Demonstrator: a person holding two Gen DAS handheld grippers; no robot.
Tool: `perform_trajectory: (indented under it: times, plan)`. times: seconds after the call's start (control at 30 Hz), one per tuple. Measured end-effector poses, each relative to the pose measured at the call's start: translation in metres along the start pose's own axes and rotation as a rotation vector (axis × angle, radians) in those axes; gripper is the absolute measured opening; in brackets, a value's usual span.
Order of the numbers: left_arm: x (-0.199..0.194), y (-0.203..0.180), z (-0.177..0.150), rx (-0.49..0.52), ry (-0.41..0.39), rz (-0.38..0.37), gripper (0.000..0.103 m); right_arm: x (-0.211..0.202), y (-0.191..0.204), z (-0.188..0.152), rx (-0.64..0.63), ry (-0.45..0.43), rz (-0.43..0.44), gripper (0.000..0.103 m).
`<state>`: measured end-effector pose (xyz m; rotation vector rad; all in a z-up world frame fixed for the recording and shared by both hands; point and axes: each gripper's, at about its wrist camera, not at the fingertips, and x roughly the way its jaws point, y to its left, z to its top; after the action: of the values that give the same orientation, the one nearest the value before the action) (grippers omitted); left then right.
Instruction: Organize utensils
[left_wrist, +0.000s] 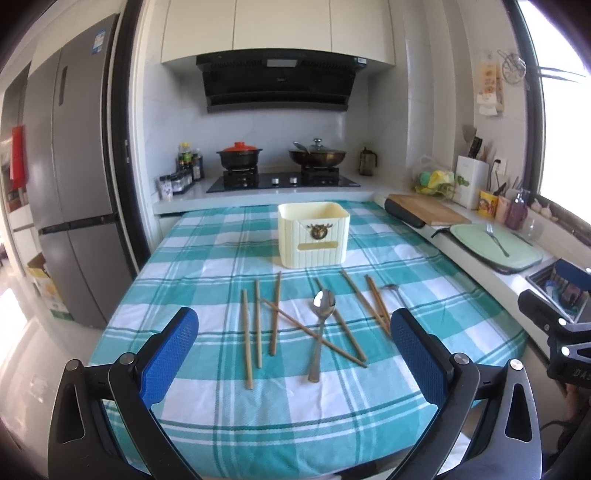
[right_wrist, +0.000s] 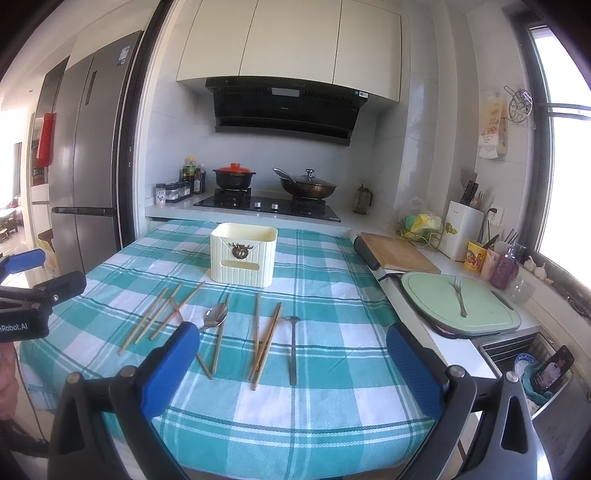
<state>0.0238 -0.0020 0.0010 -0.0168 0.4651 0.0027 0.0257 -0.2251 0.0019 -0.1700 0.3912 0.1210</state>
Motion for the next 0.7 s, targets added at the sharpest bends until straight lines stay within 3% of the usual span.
perform_trajectory:
  times: [0.53,0.7]
  plan:
    - [0.0054,-0.0013,0.004,-0.002,0.007,-0.041,0.103,-0.0042,-0.0031,0.0072,-0.029,-0.065,-0.04,0.103]
    - [0.0083,-0.0012,0.004,-0.004,0.007,0.005,0.103,-0.0015,-0.0085,0.0083,-0.029,-0.059,-0.058,0.103]
